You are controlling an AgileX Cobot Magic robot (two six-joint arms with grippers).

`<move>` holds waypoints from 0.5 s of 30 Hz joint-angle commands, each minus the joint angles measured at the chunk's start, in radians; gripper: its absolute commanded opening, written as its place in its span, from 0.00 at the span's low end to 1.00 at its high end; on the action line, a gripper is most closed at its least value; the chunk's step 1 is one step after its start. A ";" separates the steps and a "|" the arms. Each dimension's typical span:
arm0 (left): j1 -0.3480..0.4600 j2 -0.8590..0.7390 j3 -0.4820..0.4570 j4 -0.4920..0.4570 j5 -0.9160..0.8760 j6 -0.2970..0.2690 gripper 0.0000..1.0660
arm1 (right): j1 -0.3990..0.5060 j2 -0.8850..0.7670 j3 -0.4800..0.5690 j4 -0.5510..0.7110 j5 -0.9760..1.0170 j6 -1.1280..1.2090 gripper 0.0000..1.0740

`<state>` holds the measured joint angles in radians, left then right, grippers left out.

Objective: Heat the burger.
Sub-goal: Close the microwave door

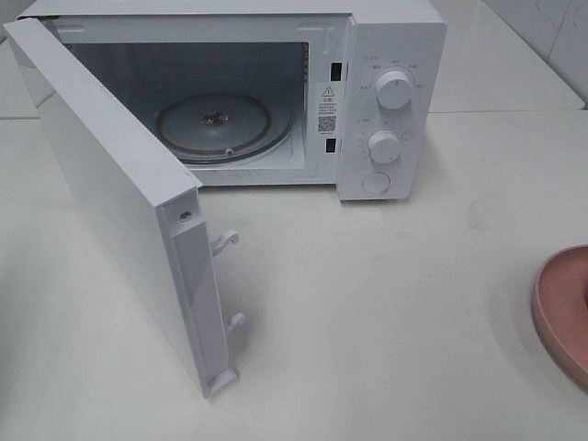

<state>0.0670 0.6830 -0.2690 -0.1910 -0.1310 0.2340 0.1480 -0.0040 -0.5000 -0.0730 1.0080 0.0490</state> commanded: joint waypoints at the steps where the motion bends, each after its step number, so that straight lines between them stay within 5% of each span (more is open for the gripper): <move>1: 0.002 0.046 0.020 0.013 -0.133 -0.012 0.00 | -0.009 -0.029 0.002 0.003 -0.010 -0.010 0.71; 7: 0.002 0.220 0.033 0.228 -0.332 -0.155 0.00 | -0.009 -0.029 0.002 0.003 -0.010 -0.010 0.71; 9: 0.002 0.300 0.033 0.317 -0.398 -0.260 0.00 | -0.009 -0.029 0.002 0.003 -0.010 -0.010 0.71; 15: 0.002 0.408 0.033 0.418 -0.490 -0.340 0.00 | -0.009 -0.029 0.002 0.003 -0.010 -0.010 0.71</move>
<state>0.0670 1.0700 -0.2360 0.1860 -0.5660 -0.0750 0.1480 -0.0040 -0.5000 -0.0730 1.0080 0.0490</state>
